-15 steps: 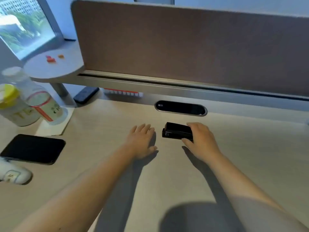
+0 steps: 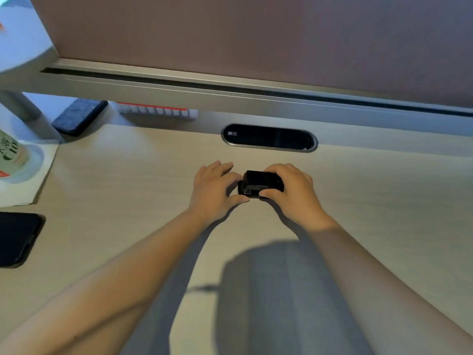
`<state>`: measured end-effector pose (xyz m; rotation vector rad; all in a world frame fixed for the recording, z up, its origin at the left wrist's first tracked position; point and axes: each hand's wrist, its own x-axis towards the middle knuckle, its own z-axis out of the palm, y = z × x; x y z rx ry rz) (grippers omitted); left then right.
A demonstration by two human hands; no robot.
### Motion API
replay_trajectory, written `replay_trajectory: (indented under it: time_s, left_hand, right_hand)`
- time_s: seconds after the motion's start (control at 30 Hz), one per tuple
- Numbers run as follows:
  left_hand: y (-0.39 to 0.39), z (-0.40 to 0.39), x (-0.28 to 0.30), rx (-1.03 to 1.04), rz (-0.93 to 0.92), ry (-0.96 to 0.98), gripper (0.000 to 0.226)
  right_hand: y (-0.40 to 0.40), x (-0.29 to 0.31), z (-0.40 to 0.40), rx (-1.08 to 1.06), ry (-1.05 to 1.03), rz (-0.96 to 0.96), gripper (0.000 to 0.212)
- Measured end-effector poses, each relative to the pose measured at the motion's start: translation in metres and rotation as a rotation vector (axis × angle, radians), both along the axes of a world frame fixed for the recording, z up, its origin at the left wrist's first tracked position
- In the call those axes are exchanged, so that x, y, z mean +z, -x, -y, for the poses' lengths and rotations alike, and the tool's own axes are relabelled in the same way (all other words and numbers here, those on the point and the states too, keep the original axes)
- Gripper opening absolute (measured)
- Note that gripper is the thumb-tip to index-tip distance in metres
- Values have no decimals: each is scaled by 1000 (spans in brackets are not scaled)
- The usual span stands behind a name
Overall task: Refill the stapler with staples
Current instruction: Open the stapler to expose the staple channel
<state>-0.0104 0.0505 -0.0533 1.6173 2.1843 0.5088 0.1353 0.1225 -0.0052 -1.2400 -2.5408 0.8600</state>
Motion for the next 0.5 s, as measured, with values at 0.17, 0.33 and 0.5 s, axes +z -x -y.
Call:
replay_trajectory:
  time_s: [0.17,0.33,0.5]
  left_hand:
    - [-6,8,1,7,49,-31,44]
    - [-10,15,1,-19,55,-39,41]
    - [-10,17,2,-49,12,-30,41]
  right_hand:
    - [-4,-1,5,26,61,-25,23]
    - [-15,8,10,-41,223,-262,25]
    - [-29,9,18,-186,236,-426,25]
